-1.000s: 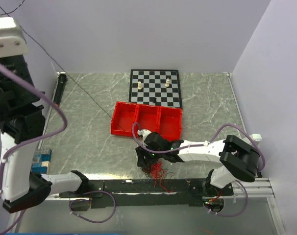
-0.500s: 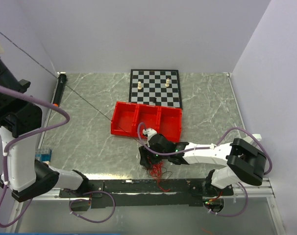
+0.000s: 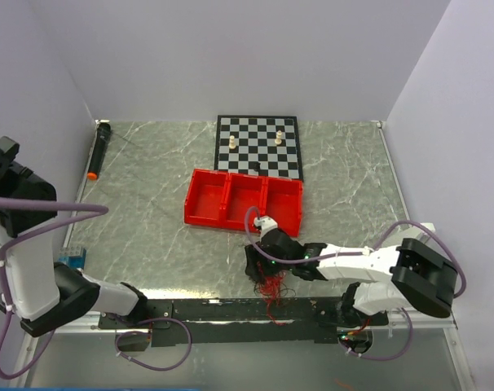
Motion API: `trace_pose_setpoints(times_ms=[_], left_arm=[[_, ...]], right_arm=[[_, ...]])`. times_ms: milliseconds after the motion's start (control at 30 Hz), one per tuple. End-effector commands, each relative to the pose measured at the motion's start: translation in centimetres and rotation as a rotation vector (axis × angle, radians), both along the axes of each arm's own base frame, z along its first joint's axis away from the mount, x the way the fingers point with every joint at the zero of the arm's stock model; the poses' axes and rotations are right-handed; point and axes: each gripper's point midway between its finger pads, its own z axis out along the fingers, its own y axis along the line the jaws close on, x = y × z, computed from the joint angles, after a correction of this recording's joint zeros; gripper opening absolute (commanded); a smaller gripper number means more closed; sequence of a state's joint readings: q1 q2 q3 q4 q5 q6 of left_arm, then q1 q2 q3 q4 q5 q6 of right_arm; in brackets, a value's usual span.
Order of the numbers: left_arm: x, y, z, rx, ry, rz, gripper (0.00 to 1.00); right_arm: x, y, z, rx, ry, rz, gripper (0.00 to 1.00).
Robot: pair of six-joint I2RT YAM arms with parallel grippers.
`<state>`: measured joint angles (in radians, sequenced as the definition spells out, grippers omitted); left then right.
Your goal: Untangle the cables
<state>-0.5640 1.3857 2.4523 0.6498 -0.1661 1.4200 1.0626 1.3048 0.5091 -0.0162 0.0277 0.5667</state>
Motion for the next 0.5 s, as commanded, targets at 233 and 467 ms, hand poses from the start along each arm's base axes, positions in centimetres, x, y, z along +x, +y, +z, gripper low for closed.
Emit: trace_pose_setpoints(times_ms=[233, 467], left_arm=[[9.2, -3.0, -6.3, 0.047, 0.393, -0.176, 0.01], [21.7, -19.3, -33.3, 0.562, 1.49, -0.72, 0.37]], right_arm=[[0.2, -1.2, 3.8, 0.096, -0.135, 0.038, 0.77], [0.3, 0.0, 6.1, 0.157, -0.16, 0.073, 0.73]])
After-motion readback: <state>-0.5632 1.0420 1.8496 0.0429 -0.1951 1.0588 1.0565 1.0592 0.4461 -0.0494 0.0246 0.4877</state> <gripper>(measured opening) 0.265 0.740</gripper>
